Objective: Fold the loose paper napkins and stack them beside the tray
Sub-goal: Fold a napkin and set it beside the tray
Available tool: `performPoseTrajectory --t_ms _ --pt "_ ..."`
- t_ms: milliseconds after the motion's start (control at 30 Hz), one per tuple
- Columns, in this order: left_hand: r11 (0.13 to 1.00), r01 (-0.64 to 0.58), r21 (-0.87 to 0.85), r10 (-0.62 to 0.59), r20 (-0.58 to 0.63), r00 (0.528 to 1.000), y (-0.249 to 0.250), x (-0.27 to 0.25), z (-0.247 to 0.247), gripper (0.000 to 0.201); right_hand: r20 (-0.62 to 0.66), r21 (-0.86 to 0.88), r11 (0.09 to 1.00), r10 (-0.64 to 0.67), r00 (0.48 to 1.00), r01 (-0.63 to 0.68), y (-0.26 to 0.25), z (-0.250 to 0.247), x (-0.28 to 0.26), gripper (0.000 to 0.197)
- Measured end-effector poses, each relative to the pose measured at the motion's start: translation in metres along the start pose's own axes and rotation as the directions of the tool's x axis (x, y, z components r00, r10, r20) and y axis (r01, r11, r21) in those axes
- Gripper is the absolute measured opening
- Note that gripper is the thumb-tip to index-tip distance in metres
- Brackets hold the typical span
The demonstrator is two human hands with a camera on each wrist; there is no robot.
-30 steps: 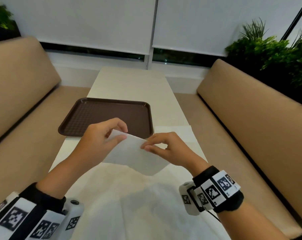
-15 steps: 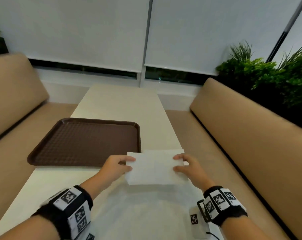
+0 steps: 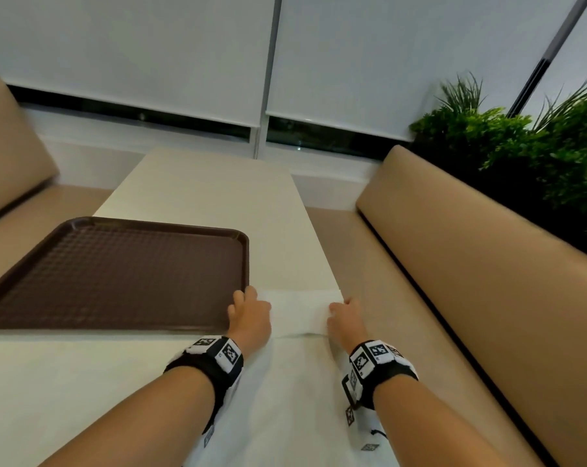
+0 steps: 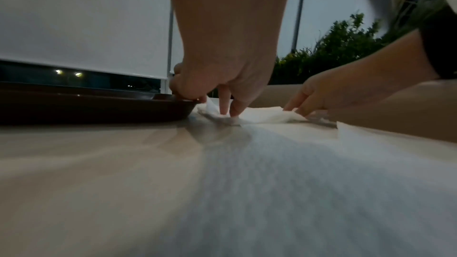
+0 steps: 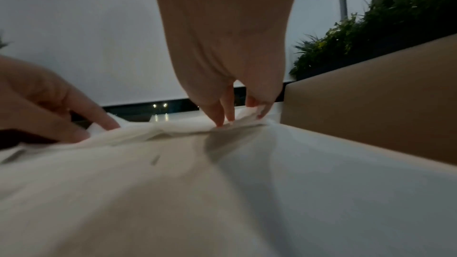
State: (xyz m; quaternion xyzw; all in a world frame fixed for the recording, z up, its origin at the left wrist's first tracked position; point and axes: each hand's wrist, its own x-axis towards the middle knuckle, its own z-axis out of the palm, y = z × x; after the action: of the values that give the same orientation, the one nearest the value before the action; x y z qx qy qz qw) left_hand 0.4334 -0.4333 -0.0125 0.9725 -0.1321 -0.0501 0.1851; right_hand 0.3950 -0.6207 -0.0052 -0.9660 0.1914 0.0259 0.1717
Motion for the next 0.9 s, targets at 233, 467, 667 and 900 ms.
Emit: performPoseTrajectory --t_ms 233,467,667,900 --pt "0.997 -0.077 -0.012 0.077 0.028 0.997 -0.005 -0.043 -0.038 0.046 0.069 0.153 0.976 -0.166 0.984 0.154 -0.009 -0.031 -0.047 0.040" --pt "0.816 -0.213 -0.537 0.276 0.037 0.961 -0.054 -0.170 -0.114 0.017 0.516 -0.036 0.961 -0.218 0.829 0.275 -0.049 -0.024 -0.143 0.076" --pt "0.706 -0.125 -0.698 0.118 -0.059 0.991 -0.108 -0.285 -0.145 0.018 0.385 -0.171 0.961 -0.139 0.913 0.218 -0.066 -0.002 -0.176 0.072" --pt "0.675 -0.013 -0.738 -0.116 -0.123 0.986 -0.177 -0.358 -0.133 0.068 0.166 0.108 0.958 -0.282 0.945 0.267 -0.063 -0.015 -0.174 0.039"
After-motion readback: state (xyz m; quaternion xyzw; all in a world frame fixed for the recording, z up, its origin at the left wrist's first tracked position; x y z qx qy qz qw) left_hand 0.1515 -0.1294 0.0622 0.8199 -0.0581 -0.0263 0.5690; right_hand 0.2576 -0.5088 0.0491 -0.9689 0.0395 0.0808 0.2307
